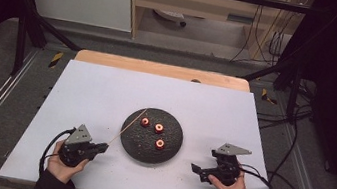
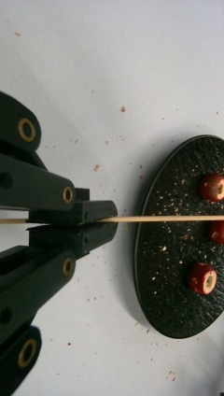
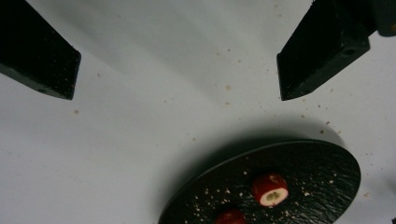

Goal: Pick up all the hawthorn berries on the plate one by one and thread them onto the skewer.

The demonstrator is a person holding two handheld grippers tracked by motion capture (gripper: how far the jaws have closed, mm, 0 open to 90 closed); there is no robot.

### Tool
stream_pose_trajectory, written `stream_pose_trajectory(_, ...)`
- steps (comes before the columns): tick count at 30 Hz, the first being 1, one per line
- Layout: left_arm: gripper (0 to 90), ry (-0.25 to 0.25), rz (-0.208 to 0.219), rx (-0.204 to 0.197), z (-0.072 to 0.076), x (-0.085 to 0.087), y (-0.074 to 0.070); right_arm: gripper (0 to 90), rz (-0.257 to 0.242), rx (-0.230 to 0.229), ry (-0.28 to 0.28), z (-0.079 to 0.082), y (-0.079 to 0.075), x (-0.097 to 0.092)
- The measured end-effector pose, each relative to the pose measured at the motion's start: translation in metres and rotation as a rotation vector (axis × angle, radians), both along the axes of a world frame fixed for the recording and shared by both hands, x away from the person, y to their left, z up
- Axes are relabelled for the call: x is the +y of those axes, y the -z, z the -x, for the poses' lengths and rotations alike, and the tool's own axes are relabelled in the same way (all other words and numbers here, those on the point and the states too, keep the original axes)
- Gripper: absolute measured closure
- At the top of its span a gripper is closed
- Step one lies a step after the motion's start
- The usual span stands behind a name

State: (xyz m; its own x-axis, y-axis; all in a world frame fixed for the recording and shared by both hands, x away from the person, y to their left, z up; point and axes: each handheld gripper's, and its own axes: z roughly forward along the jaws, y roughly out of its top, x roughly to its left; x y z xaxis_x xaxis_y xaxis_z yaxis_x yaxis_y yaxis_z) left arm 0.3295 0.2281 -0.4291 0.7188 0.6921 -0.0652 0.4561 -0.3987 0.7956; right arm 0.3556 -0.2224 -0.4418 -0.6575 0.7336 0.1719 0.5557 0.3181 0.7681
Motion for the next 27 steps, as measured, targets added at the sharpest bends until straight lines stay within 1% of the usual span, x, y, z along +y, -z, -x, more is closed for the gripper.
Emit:
stream_pose_trajectory(2,88.1,0.001,0.003,-0.001,0.001,0.0,0.001,0.6,0.004,-0.003,-0.003,-0.001,-0.001,0.002)
stream_pose_trajectory(7,88.1,0.003,0.01,-0.005,0.001,0.001,0.0,0.6,0.005,-0.015,-0.014,-0.005,-0.009,0.018)
stream_pose_trajectory(9,88.1,0.0,0.017,-0.011,0.001,0.002,0.0,0.6,0.001,-0.018,-0.017,-0.007,-0.012,0.025)
stream_pose_trajectory(11,88.1,0.001,0.027,-0.009,0.001,0.003,0.0,0.6,0.008,-0.017,-0.019,-0.01,-0.016,0.032)
stream_pose_trajectory(12,88.1,-0.001,0.029,-0.009,0.001,0.003,0.0,0.6,0.011,-0.012,-0.016,-0.012,-0.018,0.036)
stream_pose_trajectory(18,88.1,-0.005,0.033,-0.014,0.001,0.004,0.0,1.2,0.016,-0.02,-0.034,-0.021,-0.031,0.056)
stream_pose_trajectory(20,88.1,-0.005,0.034,-0.012,0.001,0.004,0.0,2.1,0.025,-0.026,-0.037,-0.025,-0.037,0.063)
stream_pose_trajectory(22,88.1,-0.003,0.033,-0.011,0.001,0.004,0.001,3.3,0.037,-0.02,-0.044,-0.03,-0.041,0.07)
stream_pose_trajectory(24,88.1,-0.002,0.033,-0.012,0.001,0.004,0.001,4.2,0.061,-0.007,-0.061,-0.035,-0.044,0.078)
stream_pose_trajectory(27,88.1,-0.001,0.031,-0.01,0.0,0.004,0.001,7.3,0.098,0.026,-0.077,-0.042,-0.048,0.091)
